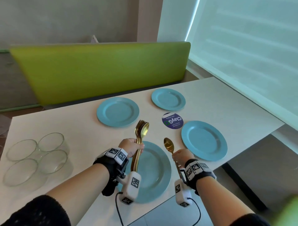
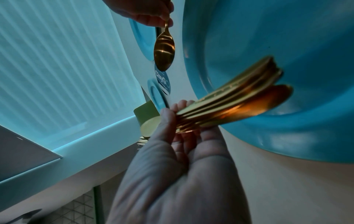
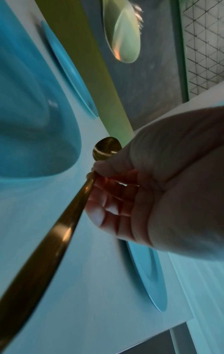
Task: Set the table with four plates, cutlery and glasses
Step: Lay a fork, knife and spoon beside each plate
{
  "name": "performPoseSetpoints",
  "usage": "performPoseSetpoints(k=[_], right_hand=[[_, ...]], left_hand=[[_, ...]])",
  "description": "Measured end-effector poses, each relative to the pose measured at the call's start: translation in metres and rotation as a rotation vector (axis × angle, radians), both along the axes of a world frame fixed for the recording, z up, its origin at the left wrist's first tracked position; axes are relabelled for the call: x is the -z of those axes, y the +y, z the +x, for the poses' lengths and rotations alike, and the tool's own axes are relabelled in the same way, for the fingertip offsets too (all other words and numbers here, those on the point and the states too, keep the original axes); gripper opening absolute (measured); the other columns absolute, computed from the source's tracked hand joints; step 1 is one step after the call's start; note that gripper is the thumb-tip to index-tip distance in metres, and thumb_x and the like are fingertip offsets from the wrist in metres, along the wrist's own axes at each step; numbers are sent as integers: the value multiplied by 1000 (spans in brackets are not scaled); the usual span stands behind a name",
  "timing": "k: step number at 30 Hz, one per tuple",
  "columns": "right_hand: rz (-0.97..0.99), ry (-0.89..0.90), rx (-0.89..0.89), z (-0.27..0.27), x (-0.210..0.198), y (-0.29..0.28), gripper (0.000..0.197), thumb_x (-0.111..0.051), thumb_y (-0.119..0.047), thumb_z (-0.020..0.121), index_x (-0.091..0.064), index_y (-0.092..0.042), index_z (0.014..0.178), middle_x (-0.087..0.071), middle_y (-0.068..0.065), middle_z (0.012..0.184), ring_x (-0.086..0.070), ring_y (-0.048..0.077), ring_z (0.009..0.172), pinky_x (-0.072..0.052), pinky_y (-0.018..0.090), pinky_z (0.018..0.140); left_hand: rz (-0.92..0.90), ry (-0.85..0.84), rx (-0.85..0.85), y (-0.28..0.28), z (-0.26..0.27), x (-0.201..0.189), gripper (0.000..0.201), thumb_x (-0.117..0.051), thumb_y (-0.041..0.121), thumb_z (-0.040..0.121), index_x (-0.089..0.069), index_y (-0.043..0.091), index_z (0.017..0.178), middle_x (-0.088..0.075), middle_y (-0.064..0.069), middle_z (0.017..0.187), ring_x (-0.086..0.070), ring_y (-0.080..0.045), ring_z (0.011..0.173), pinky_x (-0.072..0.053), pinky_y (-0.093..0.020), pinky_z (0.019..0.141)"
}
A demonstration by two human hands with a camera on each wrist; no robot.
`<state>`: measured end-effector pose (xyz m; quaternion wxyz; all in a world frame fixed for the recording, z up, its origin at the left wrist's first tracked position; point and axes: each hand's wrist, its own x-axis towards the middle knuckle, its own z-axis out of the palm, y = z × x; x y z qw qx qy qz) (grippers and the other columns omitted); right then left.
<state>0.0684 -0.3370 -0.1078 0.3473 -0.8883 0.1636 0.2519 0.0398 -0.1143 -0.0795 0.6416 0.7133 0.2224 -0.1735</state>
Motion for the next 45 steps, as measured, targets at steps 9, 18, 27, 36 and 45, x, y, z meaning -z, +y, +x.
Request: performPoseSetpoints(k=[9, 18, 27, 36, 45], right_hand=[[-150, 16, -41, 15, 20, 5, 30, -56, -17, 88, -66, -8, 115, -66, 14, 115, -50, 18, 85, -49, 30, 87], [-345, -92, -70, 13, 21, 16, 28, -49, -19, 88, -70, -10, 105, -70, 7, 109, -64, 23, 105, -52, 29, 92], [-367, -104, -92, 14, 22, 24, 26, -51, -17, 87, -72, -8, 100, -71, 9, 103, -65, 26, 99, -55, 31, 85], [-339, -124, -108, 11, 18, 25, 29, -49, -14, 86, -72, -4, 99, -70, 15, 104, -64, 29, 99, -54, 35, 87], [-322, -116, -98, 8, 15, 28, 27, -51, -13, 85, -73, -2, 95, -68, 14, 92, -57, 26, 85, -54, 37, 87]], left_hand=[[-56, 28, -73, 1, 9, 2, 14, -66, 2, 82, -62, 8, 70, -63, -5, 59, -58, -19, 61, -51, -38, 88], [-98, 44, -80, 5, 16, 1, 14, -64, -2, 81, -61, 7, 71, -63, -7, 61, -58, -21, 63, -51, -39, 88], [-111, 47, -70, 4, 17, 2, 15, -62, -6, 80, -61, 6, 72, -62, -7, 61, -57, -21, 61, -52, -38, 81], [-103, 55, -55, 7, 25, 7, 12, -62, -6, 79, -60, 6, 78, -63, -7, 59, -57, -21, 61, -53, -36, 75], [-112, 60, -56, 3, 41, 2, 20, -61, -11, 79, -59, 5, 90, -61, -10, 61, -56, -20, 57, -50, -27, 62]])
